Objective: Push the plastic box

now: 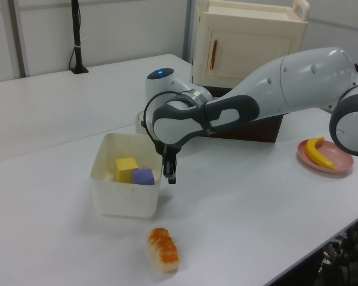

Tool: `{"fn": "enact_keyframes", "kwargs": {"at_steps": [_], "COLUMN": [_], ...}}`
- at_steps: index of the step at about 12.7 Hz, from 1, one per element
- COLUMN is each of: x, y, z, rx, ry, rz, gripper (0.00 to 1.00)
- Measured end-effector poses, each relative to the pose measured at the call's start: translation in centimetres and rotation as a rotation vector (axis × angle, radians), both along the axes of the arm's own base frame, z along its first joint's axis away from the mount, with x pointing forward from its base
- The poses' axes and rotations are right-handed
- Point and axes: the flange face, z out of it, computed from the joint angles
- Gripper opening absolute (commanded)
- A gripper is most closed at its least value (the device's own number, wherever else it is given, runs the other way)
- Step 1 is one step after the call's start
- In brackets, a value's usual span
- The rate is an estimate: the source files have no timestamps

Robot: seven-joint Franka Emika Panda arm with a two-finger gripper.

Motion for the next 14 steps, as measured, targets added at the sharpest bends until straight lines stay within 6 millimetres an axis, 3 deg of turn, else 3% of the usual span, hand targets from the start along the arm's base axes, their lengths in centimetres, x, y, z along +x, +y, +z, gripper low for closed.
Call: {"fn": "enact_keyframes", "kwargs": {"at_steps": [3,10,12,14], "x": [0.1,0.8,0.7,0.2], "y": [0.5,3.1,2.5,0.2], "z": [-0.8,0.5,1.0,3.0], "rx": [-0.023,-0.010,-0.022,-0.049], "ry": [-0.005,-0.052,-0.035,0.025], "rz": [-0.016,-0.032,-0.028,-0.015], "gripper": [0.00,0.00,0.00,0.00]}}
